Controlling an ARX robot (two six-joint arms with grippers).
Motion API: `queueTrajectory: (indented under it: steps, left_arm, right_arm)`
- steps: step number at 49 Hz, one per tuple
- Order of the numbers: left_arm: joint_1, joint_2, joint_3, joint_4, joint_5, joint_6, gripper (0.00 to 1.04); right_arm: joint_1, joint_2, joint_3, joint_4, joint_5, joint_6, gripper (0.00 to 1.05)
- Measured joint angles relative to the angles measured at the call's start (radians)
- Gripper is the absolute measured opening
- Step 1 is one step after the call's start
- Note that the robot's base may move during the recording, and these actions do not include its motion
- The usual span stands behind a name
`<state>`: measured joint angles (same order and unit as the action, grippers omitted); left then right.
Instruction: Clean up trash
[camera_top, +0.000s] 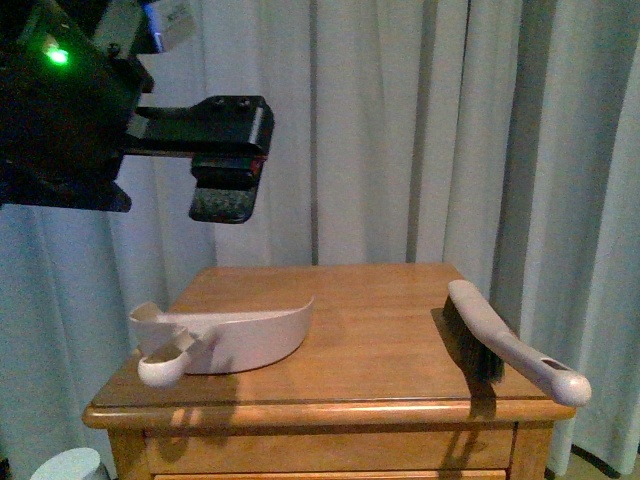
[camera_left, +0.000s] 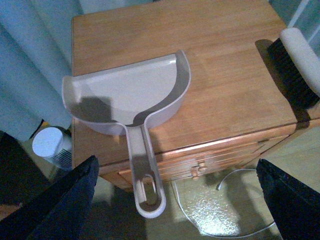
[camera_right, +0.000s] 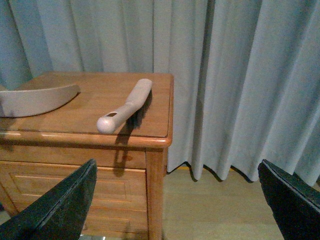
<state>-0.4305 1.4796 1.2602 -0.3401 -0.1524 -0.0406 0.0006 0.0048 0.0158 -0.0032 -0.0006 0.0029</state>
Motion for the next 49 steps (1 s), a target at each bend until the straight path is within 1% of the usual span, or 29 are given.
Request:
queueTrajectory:
  steps: [8, 12, 24, 31, 49]
  left_arm:
    - [-0.011, 0.115, 0.077, -0.011, -0.031, 0.003, 0.97]
    - [-0.011, 0.155, 0.086, -0.014, -0.037, 0.004, 0.97]
    - [0.008, 0.213, 0.078, 0.0, -0.059, 0.012, 0.97]
    - [0.025, 0.245, 0.071, 0.025, -0.058, 0.014, 0.97]
    - [0.038, 0.31, 0.031, 0.078, -0.051, 0.014, 0.97]
  right_arm:
    - [0.0, 0.0, 0.0, 0.0, 0.0, 0.0, 0.97]
    - [0.0, 0.0, 0.0, 0.0, 0.0, 0.0, 0.97]
    - [0.0, 0.0, 0.0, 0.0, 0.0, 0.0, 0.97]
    - [0.0, 0.0, 0.0, 0.0, 0.0, 0.0, 0.97]
    - [0.0, 0.0, 0.0, 0.0, 0.0, 0.0, 0.97]
